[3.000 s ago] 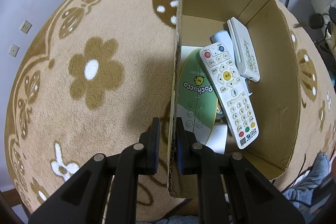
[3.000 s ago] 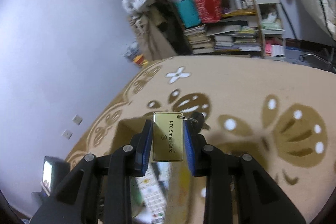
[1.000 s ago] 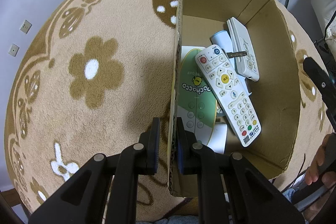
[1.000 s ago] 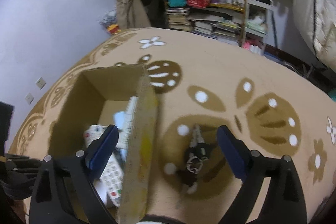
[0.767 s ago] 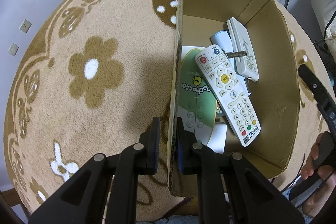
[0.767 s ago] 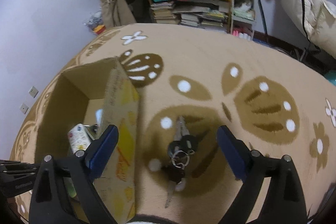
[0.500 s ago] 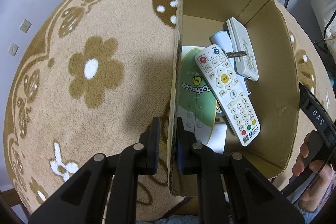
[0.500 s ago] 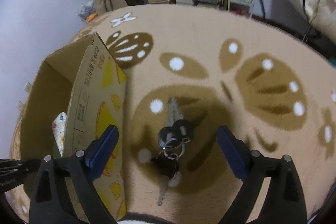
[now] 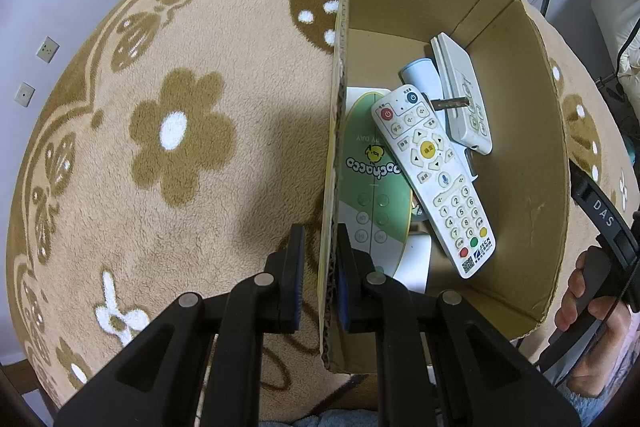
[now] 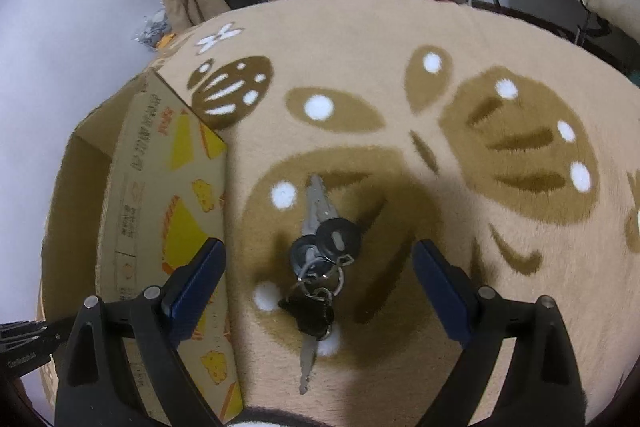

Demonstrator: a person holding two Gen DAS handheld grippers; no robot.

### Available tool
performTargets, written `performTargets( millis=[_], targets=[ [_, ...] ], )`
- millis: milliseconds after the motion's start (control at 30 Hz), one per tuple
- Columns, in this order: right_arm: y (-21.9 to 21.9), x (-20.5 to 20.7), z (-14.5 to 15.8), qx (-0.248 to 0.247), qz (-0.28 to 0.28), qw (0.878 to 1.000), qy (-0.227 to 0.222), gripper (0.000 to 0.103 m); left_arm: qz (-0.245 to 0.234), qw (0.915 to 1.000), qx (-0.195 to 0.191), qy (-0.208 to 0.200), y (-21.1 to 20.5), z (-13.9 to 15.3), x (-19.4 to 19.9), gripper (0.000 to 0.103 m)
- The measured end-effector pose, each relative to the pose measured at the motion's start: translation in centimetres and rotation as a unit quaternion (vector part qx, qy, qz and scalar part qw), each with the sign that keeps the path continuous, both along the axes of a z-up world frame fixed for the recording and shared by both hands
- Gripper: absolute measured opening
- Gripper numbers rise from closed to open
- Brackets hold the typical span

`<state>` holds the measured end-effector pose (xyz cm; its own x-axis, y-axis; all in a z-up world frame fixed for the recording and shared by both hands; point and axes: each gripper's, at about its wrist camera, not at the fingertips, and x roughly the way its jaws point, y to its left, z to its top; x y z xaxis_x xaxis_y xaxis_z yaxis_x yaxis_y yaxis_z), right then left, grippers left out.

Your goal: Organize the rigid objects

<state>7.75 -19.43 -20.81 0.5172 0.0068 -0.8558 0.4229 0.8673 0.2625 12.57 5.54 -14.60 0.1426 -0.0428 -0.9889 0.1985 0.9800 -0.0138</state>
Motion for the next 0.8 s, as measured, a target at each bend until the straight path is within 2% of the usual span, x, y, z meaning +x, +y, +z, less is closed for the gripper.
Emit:
performTargets(
  millis=[300,467,600,700,767,800],
  targets=[
    [0.1,0.4,-2.9,-0.005,0.007,0.999,0.032,0.099,0.0,1.0,0.001,0.0,0.0,-0.1,0.0,0.014],
    [0.9,0.9,-3.4,-0.039,0.018,0.998,0.049,0.097,-0.001,1.0,0.002,-0.001,0.0,-0.1,0.0,0.014],
    [1.7,1.5,-3.5,-0.081,0.032,0.993,0.083,0.085,0.0,1.0,0.0,0.0,0.0,-0.1,0.0,0.014],
    [1.8,1.6,-3.4,-0.085,0.037,0.992,0.089,0.073,0.0,1.0,-0.001,0.0,0.0,-0.1,0.0,0.014],
    [1.8,1.6,-3.3,-0.086,0.035,0.991,0.093,0.07,0.0,1.0,-0.001,0.0,0.0,-0.1,0.0,0.014],
    [2.0,1.7,-3.4,-0.088,0.037,0.991,0.093,0.066,0.0,1.0,-0.001,0.0,0.0,-0.1,0.0,0.014]
  ],
)
